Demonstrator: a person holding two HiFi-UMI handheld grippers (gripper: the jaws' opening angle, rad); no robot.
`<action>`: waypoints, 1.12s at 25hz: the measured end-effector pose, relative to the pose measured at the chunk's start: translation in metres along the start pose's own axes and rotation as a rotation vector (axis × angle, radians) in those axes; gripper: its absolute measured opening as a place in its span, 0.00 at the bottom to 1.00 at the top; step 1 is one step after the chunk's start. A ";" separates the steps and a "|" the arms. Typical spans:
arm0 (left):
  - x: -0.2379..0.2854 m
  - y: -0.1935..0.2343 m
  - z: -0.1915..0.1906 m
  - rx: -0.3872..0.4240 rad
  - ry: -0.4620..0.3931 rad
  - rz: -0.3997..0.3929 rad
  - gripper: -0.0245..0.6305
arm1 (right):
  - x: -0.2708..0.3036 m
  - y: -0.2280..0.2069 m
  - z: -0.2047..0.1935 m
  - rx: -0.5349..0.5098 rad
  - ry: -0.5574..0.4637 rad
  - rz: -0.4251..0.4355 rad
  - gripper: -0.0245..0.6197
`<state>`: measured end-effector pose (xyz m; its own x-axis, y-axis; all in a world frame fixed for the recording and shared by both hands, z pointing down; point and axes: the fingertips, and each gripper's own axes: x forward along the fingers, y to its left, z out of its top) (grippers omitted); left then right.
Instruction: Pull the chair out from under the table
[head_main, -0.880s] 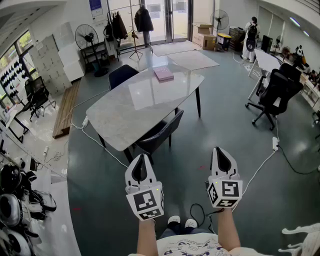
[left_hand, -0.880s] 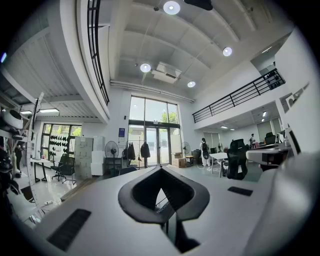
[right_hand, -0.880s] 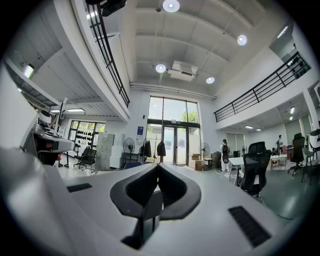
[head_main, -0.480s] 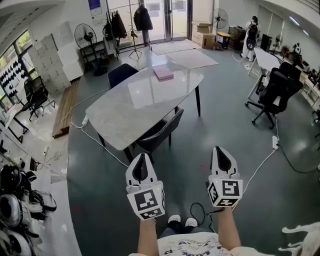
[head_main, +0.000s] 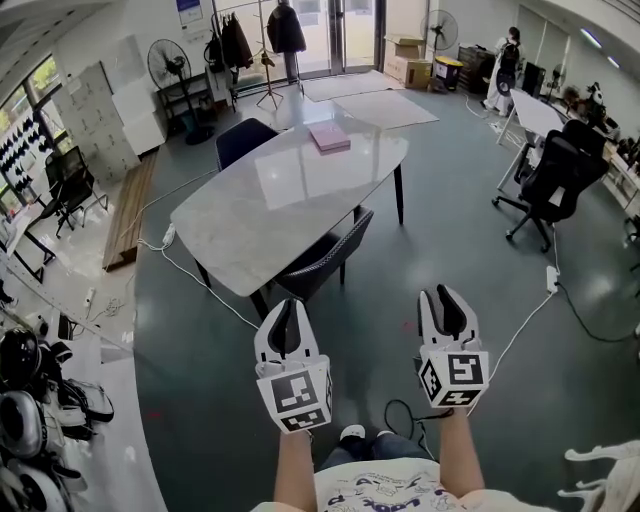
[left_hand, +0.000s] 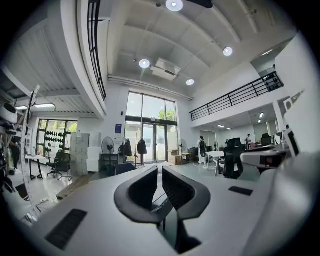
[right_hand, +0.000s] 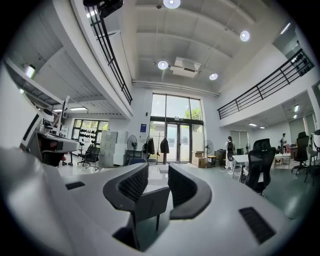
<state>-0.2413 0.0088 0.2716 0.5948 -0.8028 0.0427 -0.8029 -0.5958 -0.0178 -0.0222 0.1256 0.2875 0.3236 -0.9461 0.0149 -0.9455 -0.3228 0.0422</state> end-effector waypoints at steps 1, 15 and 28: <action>0.002 -0.001 -0.001 -0.018 0.004 -0.015 0.11 | 0.002 0.001 -0.002 -0.001 0.006 0.004 0.26; 0.053 -0.004 -0.021 0.006 0.040 -0.071 0.32 | 0.050 -0.012 -0.020 -0.039 0.048 -0.009 0.42; 0.195 -0.021 -0.032 0.030 0.075 0.008 0.32 | 0.204 -0.079 -0.041 -0.035 0.079 0.083 0.42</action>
<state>-0.1101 -0.1347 0.3120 0.5830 -0.8040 0.1169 -0.8054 -0.5909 -0.0478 0.1197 -0.0413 0.3284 0.2469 -0.9640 0.0984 -0.9679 -0.2405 0.0728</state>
